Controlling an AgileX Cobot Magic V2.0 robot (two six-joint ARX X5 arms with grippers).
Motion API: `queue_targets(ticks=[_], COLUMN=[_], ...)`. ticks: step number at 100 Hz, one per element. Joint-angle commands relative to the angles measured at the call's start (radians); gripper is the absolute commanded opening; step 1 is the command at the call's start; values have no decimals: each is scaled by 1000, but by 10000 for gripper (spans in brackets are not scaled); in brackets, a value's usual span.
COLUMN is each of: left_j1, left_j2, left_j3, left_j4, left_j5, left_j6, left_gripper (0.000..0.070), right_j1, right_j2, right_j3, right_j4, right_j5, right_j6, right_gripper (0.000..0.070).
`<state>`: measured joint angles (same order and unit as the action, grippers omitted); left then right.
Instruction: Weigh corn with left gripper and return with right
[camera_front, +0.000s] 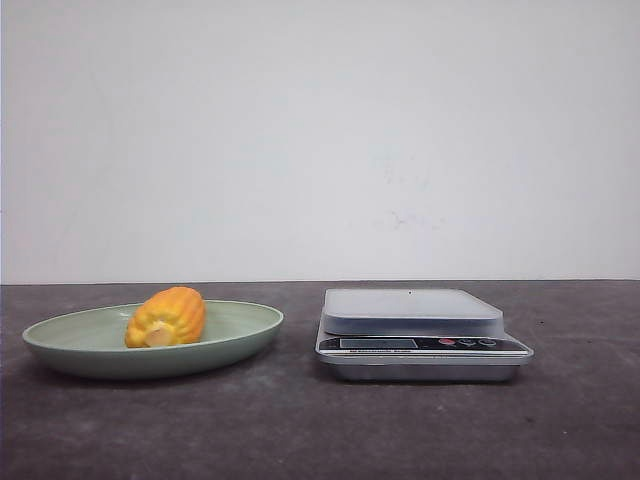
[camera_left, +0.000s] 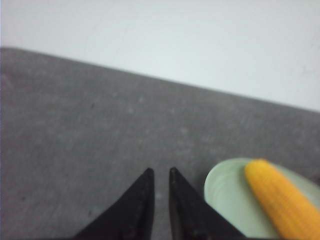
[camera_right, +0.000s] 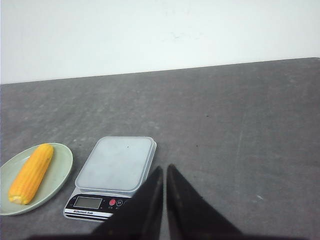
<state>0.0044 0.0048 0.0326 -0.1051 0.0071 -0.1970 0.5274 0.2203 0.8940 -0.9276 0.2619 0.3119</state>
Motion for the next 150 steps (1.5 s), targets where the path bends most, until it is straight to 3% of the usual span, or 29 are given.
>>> queue_targets(ticks=[1,21,33,116,122,128,133,150], left_j1=[-2,-30,-42,-46,-46,-46,-46,-46], left_j2=[-2,-2,-2,-2,-2,-2,-2,-2], left_j3=[-4,-19,-19,-19,-19,-19,-19,-19], left_j4=[16,-24,-85,-82,-82,-82,-82,-82], left_j5=[5,4,5,5,5,5,5,5], left_j6=[48,111,109,107,107,107,107,107], left_gripper=[6,6,6,6,6,6,6,6], right_j1=[5,5,5,5,5,-36,-94,-318], right_j2=[-1,-1,-1,-1,-1,-10,-19,-105], right_j3=[10,10,10,10,10,8,-5,-188], right_j4=[11,11,11,11,12,40,88,353], right_j5=[0,0,0,0,6,54,46,-127], right_j6=[-6,-6,-6,-6,-40,-85,-108,-255], right_gripper=[6,5,6,6,5,6,6,6])
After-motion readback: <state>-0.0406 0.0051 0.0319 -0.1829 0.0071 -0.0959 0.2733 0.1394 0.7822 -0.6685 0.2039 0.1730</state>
